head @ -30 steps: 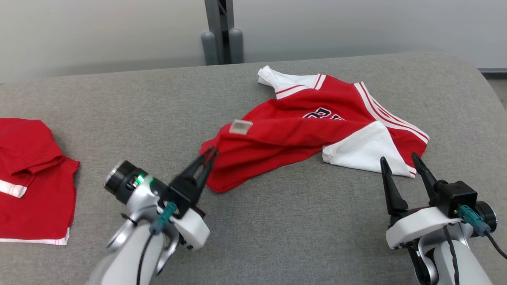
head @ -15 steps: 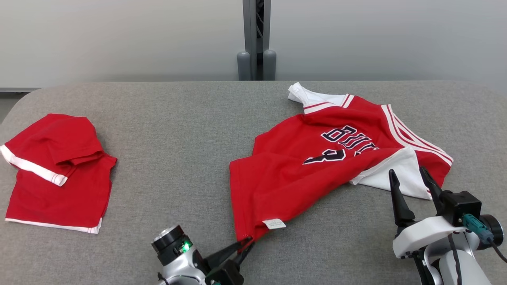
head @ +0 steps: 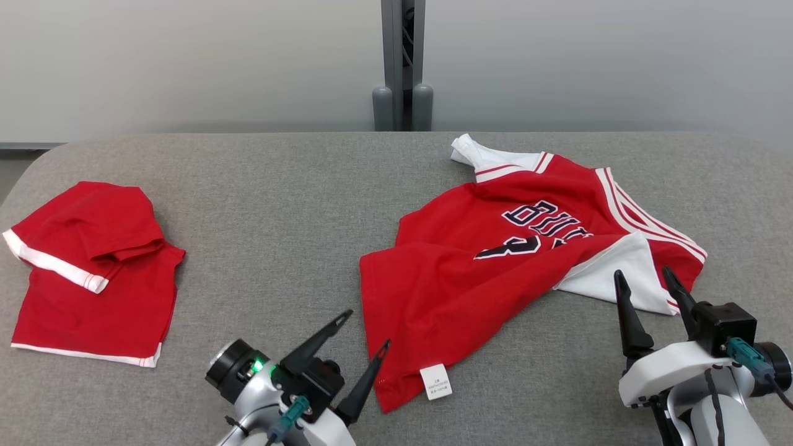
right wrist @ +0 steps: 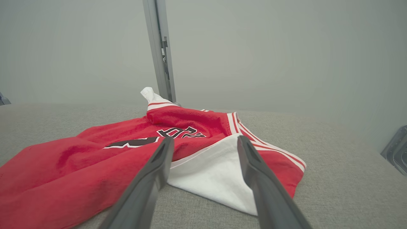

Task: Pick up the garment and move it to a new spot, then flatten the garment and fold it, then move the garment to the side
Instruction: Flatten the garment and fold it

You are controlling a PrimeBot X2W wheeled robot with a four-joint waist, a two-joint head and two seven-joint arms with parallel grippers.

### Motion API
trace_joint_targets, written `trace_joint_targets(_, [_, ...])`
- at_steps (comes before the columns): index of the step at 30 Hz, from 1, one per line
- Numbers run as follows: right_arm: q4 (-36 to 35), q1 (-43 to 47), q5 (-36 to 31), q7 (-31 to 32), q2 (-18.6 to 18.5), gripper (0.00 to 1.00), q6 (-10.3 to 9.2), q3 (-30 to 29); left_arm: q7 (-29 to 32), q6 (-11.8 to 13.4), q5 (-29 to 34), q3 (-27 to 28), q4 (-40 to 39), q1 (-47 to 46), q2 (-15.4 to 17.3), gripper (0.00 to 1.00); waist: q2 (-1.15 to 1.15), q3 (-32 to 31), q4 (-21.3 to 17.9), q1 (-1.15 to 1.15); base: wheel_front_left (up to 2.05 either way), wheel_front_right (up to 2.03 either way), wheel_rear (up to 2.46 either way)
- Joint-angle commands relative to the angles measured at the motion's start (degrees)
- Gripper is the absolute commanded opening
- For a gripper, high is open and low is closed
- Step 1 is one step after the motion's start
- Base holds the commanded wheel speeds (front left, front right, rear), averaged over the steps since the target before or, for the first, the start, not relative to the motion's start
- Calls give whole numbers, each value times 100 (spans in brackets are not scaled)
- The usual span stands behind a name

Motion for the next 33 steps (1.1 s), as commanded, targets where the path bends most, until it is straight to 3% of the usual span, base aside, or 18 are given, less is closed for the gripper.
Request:
trace_joint_targets(1, [8, 27, -5, -5, -34, 100, -1, -2, -22, 66, -59, 117, -83, 57, -10, 100, 0, 4, -6, 0, 0, 0, 0])
trace_joint_targets(6, [-9, 41, 15, -5, -30, 100, -1, 46, -21, 201, -267, 550, -350, 153, -90, 100, 0, 26, -48, 0, 0, 0, 0])
trace_joint_targets(11, [-11, 89, 28, -5, -28, 100, -1, 72, -21, 92, -223, 669, -285, 282, -173, 100, 0, 22, -108, 0, 0, 0, 0])
trace_joint_targets(24, [3, -4, 20, -5, -26, 100, -1, 144, -22, -401, 169, 157, 729, -16, -179, 100, 0, 180, -277, 0, 0, 0, 0])
trace_joint_targets(33, [12, -107, 19, -5, -27, 100, -1, 183, -22, -545, 186, -82, 1287, -325, -246, 100, 0, 355, -401, 0, 0, 0, 0])
